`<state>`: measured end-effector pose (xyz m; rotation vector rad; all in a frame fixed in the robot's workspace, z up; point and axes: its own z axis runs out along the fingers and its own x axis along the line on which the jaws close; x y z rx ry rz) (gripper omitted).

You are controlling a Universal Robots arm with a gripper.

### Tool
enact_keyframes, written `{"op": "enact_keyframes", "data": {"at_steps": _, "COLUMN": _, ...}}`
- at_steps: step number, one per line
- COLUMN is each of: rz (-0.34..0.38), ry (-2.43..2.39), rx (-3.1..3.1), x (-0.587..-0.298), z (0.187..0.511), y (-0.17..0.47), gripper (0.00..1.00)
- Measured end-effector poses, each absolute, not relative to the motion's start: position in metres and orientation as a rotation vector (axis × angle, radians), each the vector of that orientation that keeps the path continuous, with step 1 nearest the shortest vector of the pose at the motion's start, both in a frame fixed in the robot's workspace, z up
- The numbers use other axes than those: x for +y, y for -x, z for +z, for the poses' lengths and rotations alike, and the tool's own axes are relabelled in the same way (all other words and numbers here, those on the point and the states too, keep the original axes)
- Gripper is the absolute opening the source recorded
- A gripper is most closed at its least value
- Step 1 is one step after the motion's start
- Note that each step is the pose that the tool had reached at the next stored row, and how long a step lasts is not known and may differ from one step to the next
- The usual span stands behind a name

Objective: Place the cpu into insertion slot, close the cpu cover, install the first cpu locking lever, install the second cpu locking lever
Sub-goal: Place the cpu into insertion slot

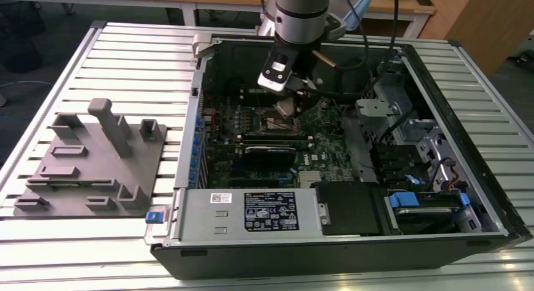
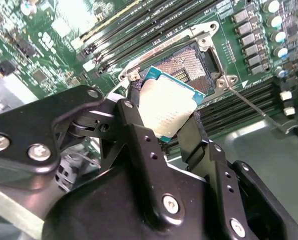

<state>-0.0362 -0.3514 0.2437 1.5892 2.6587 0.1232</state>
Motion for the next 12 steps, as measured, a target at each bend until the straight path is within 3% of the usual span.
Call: {"op": "enact_keyframes", "data": {"at_steps": 12, "rz": 0.116, "ry": -1.838, "rx": 2.484, "x": -0.3514, "z": 0.2436, "y": 0.0362, "gripper": 0.54}}
